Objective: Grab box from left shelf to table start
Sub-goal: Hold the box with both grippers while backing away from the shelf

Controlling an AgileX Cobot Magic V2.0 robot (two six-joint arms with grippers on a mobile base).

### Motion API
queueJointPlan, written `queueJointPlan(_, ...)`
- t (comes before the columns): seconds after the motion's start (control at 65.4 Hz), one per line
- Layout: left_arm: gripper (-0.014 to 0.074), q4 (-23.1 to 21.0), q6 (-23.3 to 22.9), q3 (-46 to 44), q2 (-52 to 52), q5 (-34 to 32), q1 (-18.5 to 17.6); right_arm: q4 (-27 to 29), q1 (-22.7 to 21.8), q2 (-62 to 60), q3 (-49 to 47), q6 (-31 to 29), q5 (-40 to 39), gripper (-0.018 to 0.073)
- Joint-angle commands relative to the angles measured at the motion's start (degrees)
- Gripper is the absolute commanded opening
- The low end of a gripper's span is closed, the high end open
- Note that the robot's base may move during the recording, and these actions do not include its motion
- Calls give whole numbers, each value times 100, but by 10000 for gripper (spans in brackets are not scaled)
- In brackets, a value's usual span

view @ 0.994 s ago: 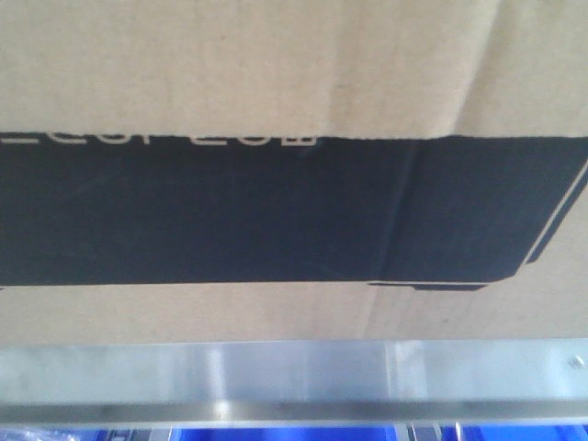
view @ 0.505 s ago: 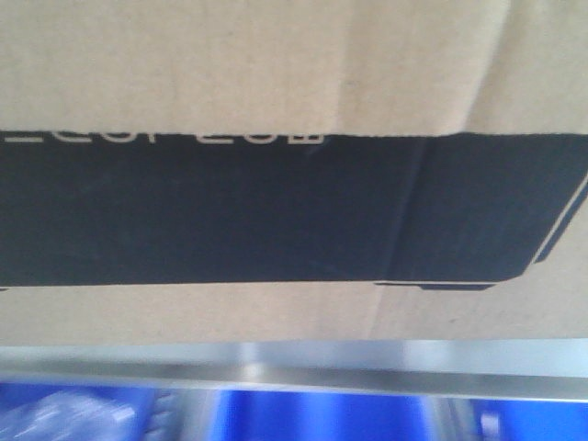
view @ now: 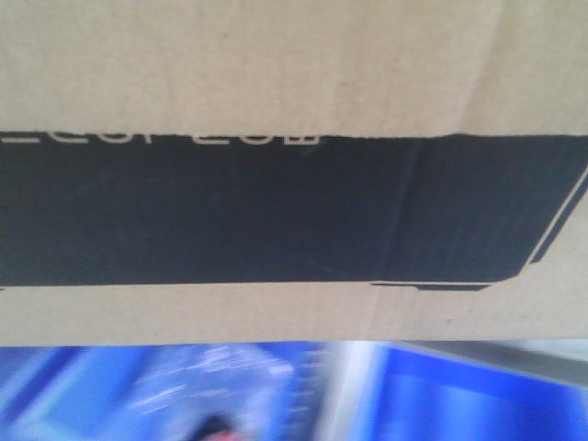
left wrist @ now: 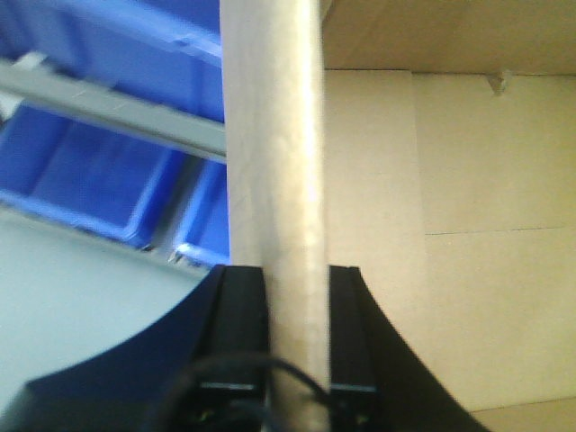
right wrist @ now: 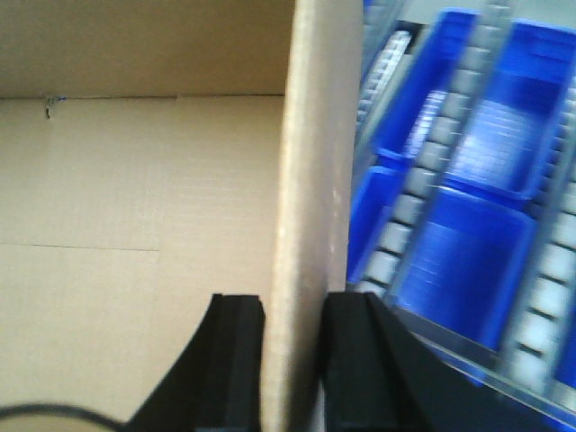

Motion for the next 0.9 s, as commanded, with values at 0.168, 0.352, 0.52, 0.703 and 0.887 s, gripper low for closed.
queueJointPlan(0.168,-97,80,97,-253,-130,-226,-60,-670,-25,-30,-176,-67,-442,58)
queueJointPlan(0.352,-97,80,97,-253,-130,-226,-60,-670,-25,-30,-176,-67,-442,58)
queueJointPlan(0.52,-97,80,97,-253,-130,-226,-60,-670,-25,-30,-176,-67,-442,58)
queueJointPlan(0.703,-97,80,97,-253,-130,-226,-60,-670,-25,-30,-176,-67,-442,58)
queueJointPlan(0.887,-97,80,97,-253,-130,-226,-60,-670,-25,-30,-176,-67,-442,58)
